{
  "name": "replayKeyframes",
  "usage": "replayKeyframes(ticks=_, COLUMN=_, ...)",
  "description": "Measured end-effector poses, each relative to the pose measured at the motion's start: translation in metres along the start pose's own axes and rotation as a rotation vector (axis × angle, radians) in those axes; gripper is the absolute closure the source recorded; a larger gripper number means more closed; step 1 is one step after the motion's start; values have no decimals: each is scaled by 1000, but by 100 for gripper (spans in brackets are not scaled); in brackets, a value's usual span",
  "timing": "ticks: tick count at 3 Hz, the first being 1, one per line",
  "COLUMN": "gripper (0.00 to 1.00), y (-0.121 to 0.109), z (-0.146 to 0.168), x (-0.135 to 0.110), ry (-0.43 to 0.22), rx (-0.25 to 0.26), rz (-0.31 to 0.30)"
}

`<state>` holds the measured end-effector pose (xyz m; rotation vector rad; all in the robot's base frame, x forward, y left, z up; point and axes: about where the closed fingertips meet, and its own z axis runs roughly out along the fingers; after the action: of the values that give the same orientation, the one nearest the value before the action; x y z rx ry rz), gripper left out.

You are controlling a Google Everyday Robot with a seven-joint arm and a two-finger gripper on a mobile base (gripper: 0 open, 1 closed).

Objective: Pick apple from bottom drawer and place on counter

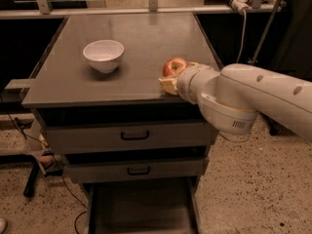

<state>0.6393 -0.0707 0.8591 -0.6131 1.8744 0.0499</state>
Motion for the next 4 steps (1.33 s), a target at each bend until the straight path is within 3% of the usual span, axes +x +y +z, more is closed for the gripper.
replayKeyframes(ticks=1, gripper=100, y=12, z=21, x=17, ry=44, rx=-48, rz=-18)
replayKeyframes(ticks=3, gripper=100, y=11, z=25, x=16, ry=63, rx=-53, rz=-23)
replayKeyframes(ticks=4, gripper=81, y=11, z=25, x=15, ry=63, rx=-53, rz=-23)
